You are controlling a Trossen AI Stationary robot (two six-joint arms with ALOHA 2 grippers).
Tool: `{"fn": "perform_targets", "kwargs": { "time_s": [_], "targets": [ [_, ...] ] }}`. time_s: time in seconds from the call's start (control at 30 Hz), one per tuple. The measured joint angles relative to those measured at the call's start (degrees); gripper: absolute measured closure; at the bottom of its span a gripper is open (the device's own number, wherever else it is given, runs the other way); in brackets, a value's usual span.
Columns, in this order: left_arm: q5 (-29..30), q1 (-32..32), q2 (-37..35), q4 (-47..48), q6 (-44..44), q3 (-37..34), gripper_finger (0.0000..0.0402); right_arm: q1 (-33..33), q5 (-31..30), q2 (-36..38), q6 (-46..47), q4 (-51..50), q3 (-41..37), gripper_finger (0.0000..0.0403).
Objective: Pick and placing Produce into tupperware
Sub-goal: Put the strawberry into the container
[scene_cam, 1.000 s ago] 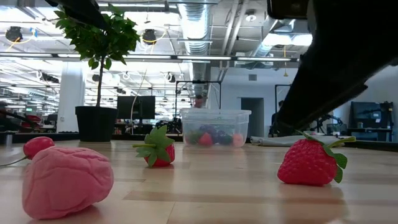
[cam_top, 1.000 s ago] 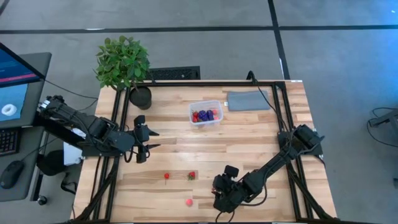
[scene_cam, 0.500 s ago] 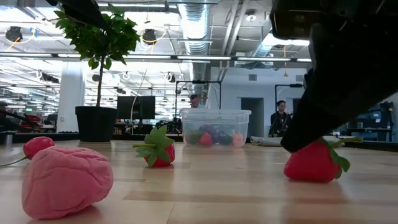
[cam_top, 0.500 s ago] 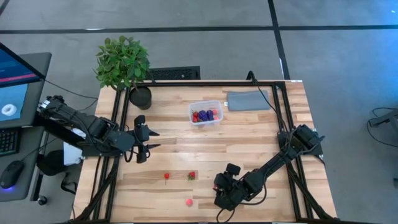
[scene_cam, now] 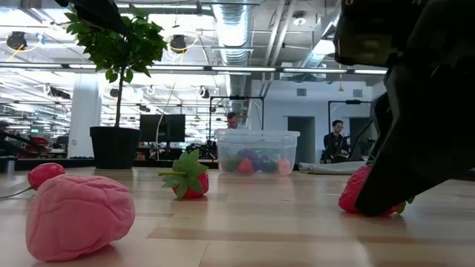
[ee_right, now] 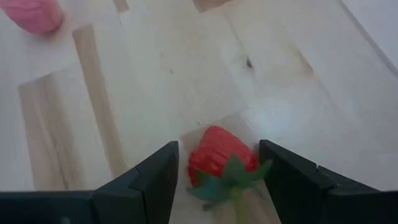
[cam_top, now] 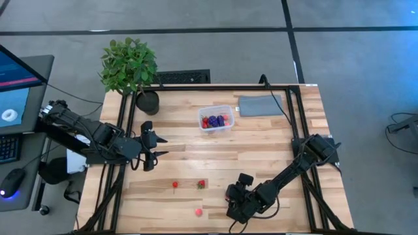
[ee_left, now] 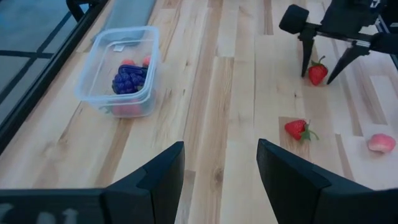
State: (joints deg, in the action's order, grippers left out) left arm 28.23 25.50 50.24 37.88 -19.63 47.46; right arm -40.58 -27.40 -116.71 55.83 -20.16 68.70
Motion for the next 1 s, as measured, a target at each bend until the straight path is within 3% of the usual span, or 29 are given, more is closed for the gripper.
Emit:
{"fn": "perform_targets", "kwargs": {
  "time_s": [0.5,0.83,1.0],
  "targets": [
    [-0.62,0.00,0.00,-0.03,-0.10,0.00,0.0209,-0.63,-2.80,-0.61,2.69,-0.50,0.03,0.0161],
    [-0.66,0.00,0.00,-0.03,-0.18,0.00,0.0209,-0.54,-2.93,-0.61,2.76,-1.03,-0.03,0.0225],
    [-0.68,0.00,0.00,-0.01,-0.21,0.00,0.0209,-0.52,-2.93,-0.63,2.81,-0.96,-0.05,0.0227]
  ]
}}
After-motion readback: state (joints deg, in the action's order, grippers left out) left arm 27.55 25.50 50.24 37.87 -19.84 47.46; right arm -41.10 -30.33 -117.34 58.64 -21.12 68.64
